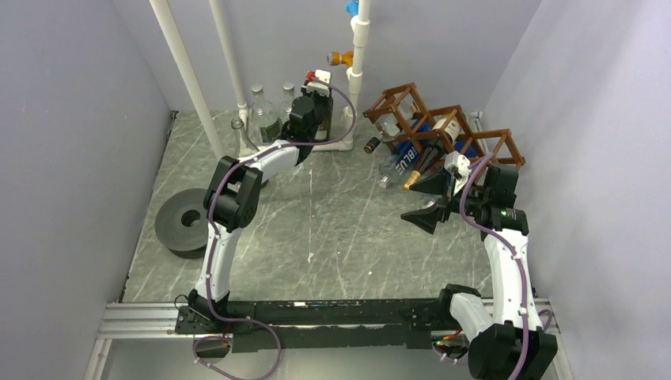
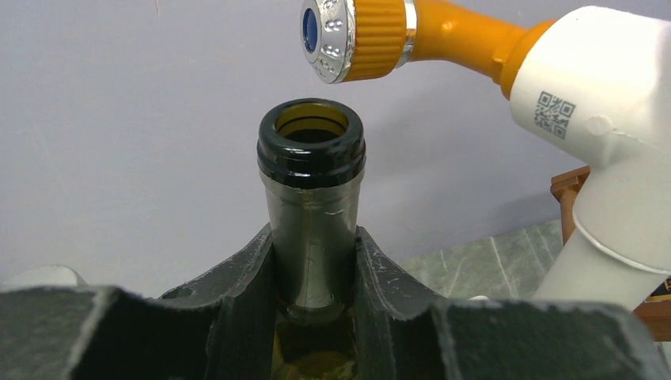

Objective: Take the wine bottle off the wine rack
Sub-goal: Place the wine bottle at the center of the board.

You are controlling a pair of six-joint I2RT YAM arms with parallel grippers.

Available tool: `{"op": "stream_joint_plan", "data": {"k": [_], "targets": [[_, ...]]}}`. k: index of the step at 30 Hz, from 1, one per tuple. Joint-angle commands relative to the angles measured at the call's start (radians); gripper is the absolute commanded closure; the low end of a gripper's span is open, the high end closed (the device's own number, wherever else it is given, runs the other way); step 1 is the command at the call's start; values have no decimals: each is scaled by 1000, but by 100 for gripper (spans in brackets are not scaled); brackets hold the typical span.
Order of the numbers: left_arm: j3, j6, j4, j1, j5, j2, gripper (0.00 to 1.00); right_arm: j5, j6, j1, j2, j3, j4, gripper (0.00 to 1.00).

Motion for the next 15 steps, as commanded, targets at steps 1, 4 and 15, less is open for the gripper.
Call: {"op": "stream_joint_plan", "data": {"k": [1,4,15], "targets": [[4,-32,172,-4,-9,-40,100,-45,-34,-6,-10,-2,29,1],[-10,-44,181,-4,-4,-46,88,-46,-34,-6,-10,-1,28,1],[-62,-57,193,-4,-15,-72,65,-44,-40,-6,-14,0,24,1]]}}
